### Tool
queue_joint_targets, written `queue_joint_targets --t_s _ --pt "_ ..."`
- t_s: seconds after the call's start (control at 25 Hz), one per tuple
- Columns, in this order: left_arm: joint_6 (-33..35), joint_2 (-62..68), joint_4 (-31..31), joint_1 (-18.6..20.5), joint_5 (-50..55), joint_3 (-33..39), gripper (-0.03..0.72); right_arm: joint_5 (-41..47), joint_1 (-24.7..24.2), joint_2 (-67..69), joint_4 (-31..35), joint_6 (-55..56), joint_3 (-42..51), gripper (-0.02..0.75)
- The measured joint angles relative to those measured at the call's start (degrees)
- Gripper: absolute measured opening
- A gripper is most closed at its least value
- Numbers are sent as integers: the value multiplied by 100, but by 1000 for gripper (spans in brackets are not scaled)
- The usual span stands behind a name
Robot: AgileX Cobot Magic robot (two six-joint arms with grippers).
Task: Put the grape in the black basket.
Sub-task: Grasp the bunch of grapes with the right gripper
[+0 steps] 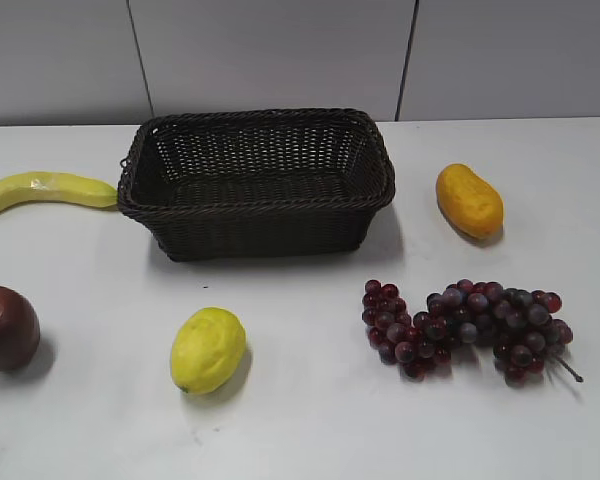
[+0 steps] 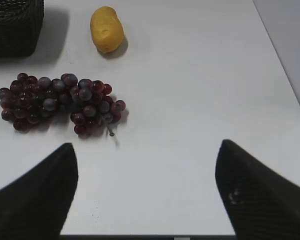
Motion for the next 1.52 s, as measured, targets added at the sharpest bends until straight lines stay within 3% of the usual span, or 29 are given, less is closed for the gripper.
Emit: queue_joint_targets --t_s 0.64,1.12,1.52 --pt "0 0 0 0 0 0 489 -319 0 400 0 1 -136 648" --pt "0 0 0 0 0 0 489 -2189 0 3846 86 -342 -203 646" --pt "0 0 0 0 0 0 489 -2726 75 6392 1540 -1600 -497 638"
